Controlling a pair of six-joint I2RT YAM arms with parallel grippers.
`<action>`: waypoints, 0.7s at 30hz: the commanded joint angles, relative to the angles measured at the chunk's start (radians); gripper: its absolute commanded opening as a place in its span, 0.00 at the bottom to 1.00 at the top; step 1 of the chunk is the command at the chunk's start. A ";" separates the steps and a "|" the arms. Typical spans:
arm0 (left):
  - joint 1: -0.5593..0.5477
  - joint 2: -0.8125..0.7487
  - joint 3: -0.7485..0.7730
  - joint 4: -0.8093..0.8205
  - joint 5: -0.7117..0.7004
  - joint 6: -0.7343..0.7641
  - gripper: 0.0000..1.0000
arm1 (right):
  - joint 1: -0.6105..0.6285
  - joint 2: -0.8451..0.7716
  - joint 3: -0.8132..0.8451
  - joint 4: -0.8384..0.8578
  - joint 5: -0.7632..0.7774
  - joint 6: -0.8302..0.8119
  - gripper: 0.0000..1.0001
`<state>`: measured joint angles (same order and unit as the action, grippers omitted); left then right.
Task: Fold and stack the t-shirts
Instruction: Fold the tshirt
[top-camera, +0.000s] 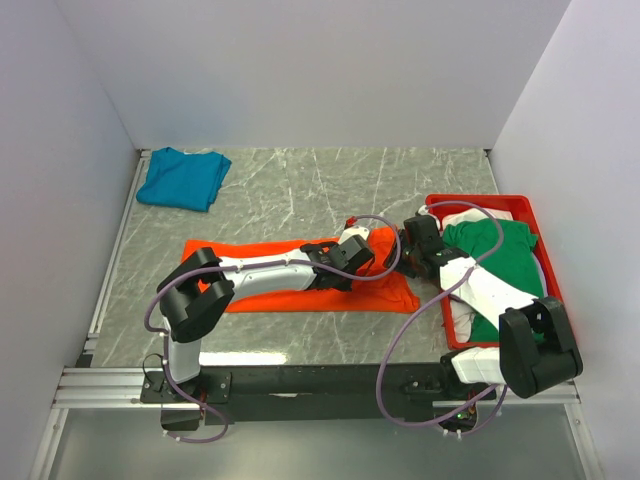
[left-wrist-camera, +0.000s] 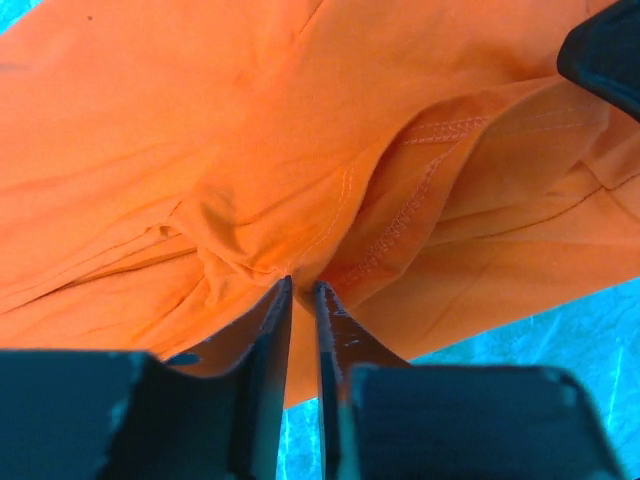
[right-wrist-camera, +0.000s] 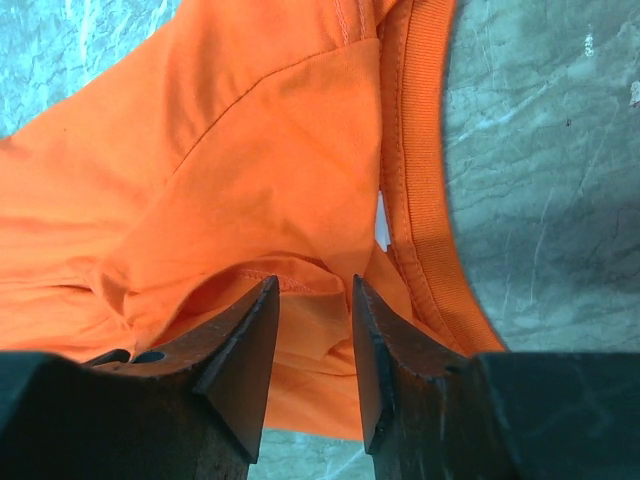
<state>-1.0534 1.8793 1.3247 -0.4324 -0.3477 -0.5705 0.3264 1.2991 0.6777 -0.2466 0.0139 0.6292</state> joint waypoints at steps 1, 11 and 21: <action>-0.007 -0.011 0.018 -0.002 -0.036 -0.005 0.18 | -0.009 -0.001 -0.009 0.027 0.003 -0.014 0.42; -0.005 -0.025 -0.001 -0.002 -0.039 -0.012 0.02 | -0.010 0.002 -0.027 0.040 -0.005 -0.016 0.41; -0.005 -0.048 -0.036 0.000 -0.047 -0.025 0.01 | -0.009 0.006 -0.030 0.047 -0.009 -0.011 0.31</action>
<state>-1.0534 1.8790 1.2984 -0.4324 -0.3660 -0.5808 0.3264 1.2999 0.6483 -0.2283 0.0059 0.6270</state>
